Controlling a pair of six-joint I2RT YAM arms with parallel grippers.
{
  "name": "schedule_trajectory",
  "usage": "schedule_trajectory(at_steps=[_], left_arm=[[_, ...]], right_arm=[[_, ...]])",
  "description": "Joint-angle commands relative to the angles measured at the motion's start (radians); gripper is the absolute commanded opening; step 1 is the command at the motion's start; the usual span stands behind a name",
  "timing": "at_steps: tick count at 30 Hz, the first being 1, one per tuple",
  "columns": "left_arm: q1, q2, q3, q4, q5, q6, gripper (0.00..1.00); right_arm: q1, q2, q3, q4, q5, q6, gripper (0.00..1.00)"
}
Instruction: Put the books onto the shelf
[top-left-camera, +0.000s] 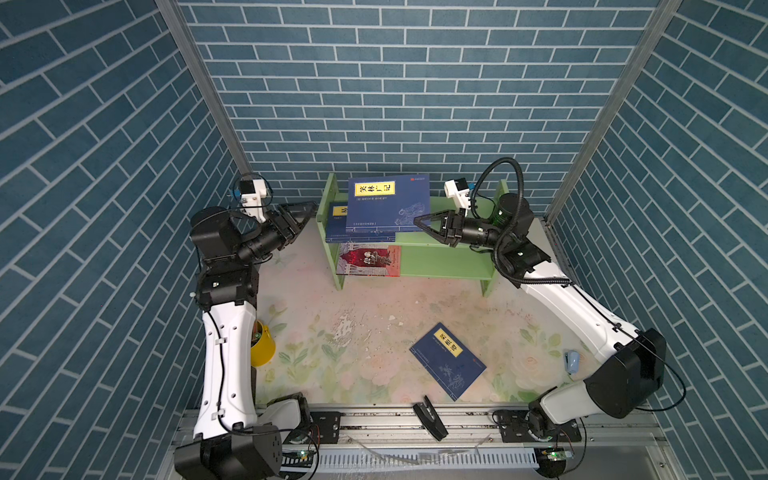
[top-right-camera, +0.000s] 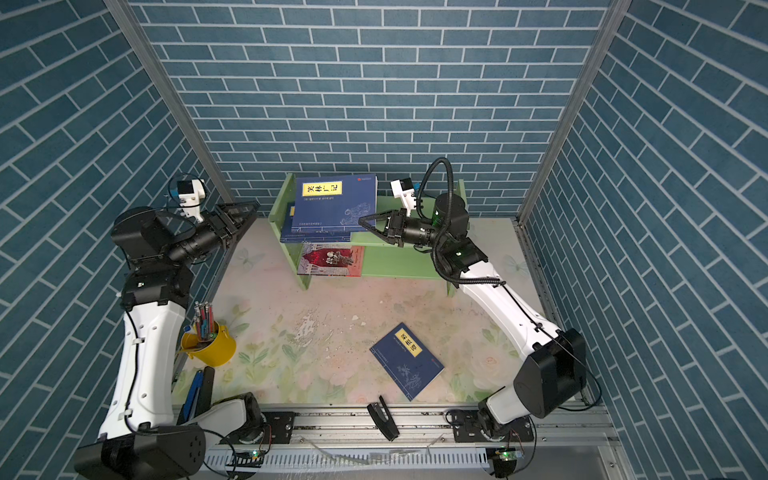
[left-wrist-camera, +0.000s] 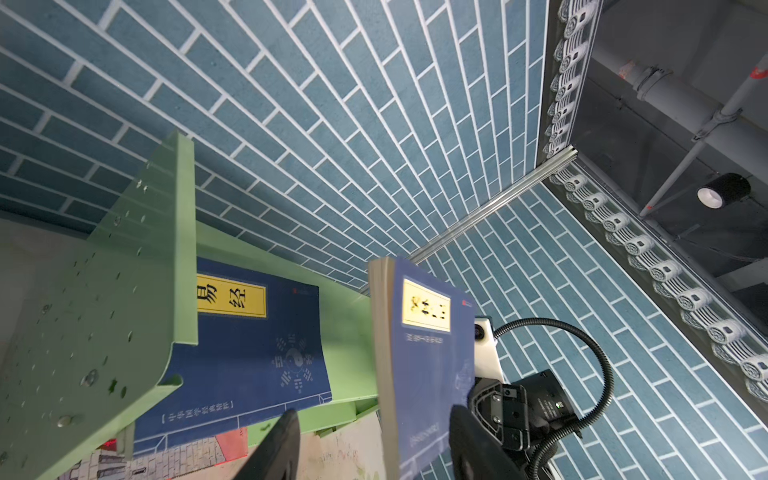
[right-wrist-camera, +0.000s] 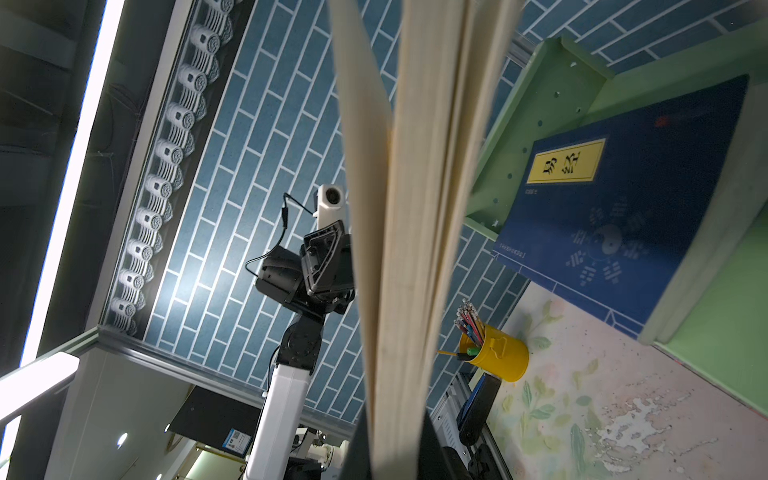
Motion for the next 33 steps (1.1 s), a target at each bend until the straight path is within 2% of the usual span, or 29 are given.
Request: schedule_trajectory(at_steps=[1, 9, 18, 24, 28, 33], left_arm=[[0.005, -0.009, 0.024, 0.05, 0.015, -0.018, 0.59], [0.004, 0.01, -0.024, 0.122, 0.042, -0.088, 0.59], [0.0, 0.033, -0.05, 0.172, 0.07, -0.133, 0.59], [-0.014, 0.033, -0.069, 0.184, 0.071, -0.14, 0.6], [-0.022, 0.038, -0.101, 0.267, 0.075, -0.227, 0.6], [-0.033, 0.037, -0.109, 0.265, 0.059, -0.218, 0.6]], right_arm=[[0.002, 0.034, 0.06, -0.045, 0.042, -0.056, 0.0], [0.026, 0.141, 0.143, -0.063, 0.103, -0.034, 0.0], [0.066, 0.265, 0.279, -0.139, 0.105, -0.024, 0.0], [0.072, 0.296, 0.297, -0.14, 0.111, -0.011, 0.0], [0.073, 0.307, 0.294, -0.138, 0.1, -0.004, 0.0], [0.072, 0.319, 0.302, -0.161, 0.098, -0.004, 0.0]])
